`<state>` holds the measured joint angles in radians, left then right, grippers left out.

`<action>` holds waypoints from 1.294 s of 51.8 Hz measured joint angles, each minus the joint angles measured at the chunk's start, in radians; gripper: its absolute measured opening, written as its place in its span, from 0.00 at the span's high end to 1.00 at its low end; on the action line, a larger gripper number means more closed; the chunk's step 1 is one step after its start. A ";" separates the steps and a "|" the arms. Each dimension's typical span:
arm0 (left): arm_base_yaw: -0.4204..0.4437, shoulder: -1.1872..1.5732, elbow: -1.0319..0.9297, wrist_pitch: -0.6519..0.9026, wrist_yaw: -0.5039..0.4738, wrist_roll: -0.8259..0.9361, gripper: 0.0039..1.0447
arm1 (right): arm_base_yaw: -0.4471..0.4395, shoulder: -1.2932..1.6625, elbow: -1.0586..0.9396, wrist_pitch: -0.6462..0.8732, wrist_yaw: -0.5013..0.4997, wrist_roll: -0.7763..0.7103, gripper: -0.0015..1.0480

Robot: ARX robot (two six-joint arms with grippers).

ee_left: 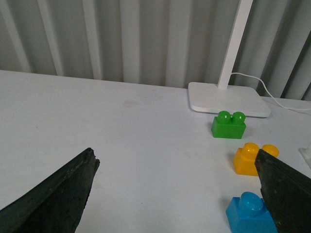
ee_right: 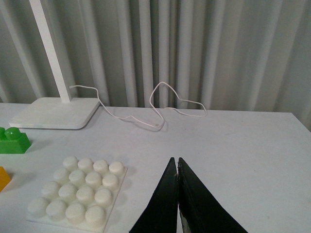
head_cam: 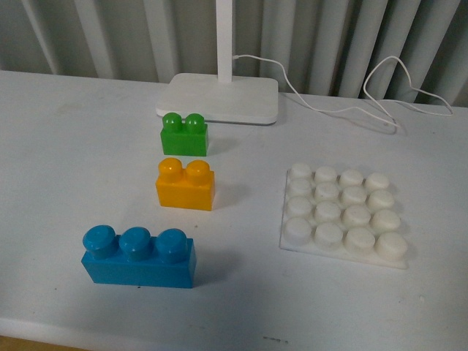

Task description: Insert yellow block into base center

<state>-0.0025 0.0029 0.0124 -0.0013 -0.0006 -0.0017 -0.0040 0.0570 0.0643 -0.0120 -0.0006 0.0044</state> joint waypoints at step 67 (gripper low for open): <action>0.000 0.000 0.000 0.000 0.000 0.000 0.06 | 0.000 -0.053 -0.058 0.008 0.000 -0.002 0.18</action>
<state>-0.0025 0.0029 0.0124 -0.0013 -0.0010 -0.0021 -0.0036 0.0040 0.0063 -0.0036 -0.0006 0.0029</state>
